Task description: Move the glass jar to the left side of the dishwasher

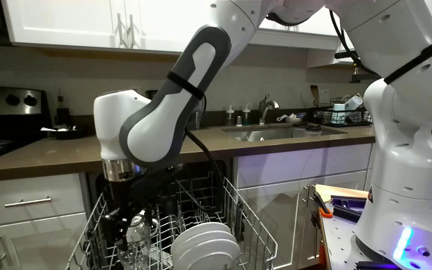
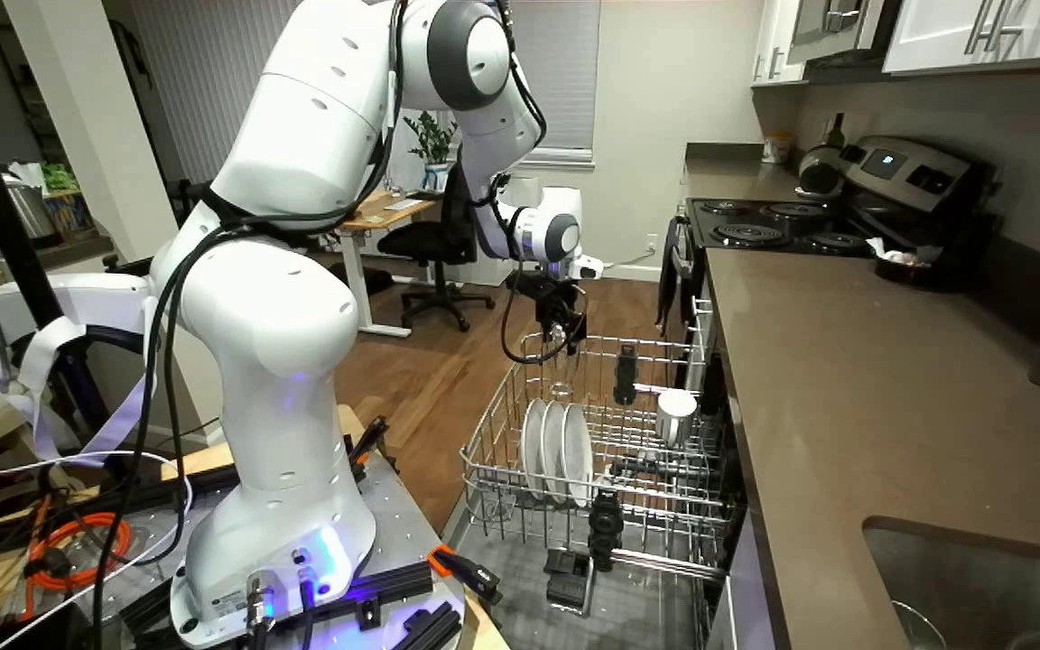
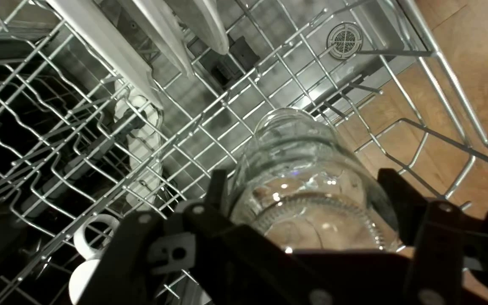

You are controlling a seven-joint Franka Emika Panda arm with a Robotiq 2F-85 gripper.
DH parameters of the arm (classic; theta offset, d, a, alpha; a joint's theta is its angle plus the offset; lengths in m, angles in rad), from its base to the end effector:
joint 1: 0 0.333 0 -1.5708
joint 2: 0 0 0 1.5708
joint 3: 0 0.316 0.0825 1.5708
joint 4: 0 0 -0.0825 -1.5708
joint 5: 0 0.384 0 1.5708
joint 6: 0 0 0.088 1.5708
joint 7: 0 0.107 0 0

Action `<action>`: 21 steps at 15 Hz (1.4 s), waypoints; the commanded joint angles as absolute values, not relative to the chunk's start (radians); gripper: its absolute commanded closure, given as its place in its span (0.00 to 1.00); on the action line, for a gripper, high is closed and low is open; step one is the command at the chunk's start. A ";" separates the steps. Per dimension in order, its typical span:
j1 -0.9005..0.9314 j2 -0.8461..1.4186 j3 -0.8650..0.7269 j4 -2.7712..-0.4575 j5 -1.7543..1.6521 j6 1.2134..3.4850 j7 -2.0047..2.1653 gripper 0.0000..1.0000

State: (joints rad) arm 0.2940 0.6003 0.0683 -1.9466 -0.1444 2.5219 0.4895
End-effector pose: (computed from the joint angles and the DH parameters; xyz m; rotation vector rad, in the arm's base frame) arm 0.5754 0.2186 0.1669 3.0925 -0.0311 -0.0028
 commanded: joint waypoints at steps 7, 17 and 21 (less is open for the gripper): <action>0.322 0.661 0.068 -1.885 -0.099 2.506 0.429 0.38; 0.372 0.711 0.049 -1.870 -0.112 2.521 0.450 0.38; 0.387 0.742 0.040 -1.861 -0.114 2.535 0.450 0.38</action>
